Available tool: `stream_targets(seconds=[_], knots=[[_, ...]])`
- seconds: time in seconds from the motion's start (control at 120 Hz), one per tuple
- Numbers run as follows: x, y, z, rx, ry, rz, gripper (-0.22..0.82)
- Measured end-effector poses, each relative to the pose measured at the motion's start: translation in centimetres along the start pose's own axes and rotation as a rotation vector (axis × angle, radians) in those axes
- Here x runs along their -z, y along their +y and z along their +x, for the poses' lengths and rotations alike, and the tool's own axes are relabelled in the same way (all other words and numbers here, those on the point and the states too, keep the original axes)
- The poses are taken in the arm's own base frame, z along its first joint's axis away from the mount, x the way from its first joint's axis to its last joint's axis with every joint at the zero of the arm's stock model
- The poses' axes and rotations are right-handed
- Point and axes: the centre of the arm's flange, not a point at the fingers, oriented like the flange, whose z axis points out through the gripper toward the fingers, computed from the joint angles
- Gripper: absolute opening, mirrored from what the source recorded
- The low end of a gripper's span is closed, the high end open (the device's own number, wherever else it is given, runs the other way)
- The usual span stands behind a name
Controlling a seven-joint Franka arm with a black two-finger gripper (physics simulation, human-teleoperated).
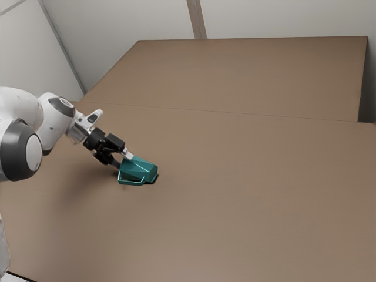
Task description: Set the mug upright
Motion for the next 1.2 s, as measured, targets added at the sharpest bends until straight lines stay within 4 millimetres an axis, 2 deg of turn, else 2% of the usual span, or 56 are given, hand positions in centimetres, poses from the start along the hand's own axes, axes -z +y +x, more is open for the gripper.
stream_targets(seconds=[0.242,0.367,1.033,1.2], knots=[[-1.0,0.1,-0.4,-0.004,0.007,-0.069,0.6],[-1.4,0.0,-0.6,-0.005,0.01,-0.092,0.57],[-2.3,0.0,-1.1,-0.006,0.032,-0.146,0.09],[-2.4,0.2,-1.1,-0.009,0.036,-0.153,0.0]])
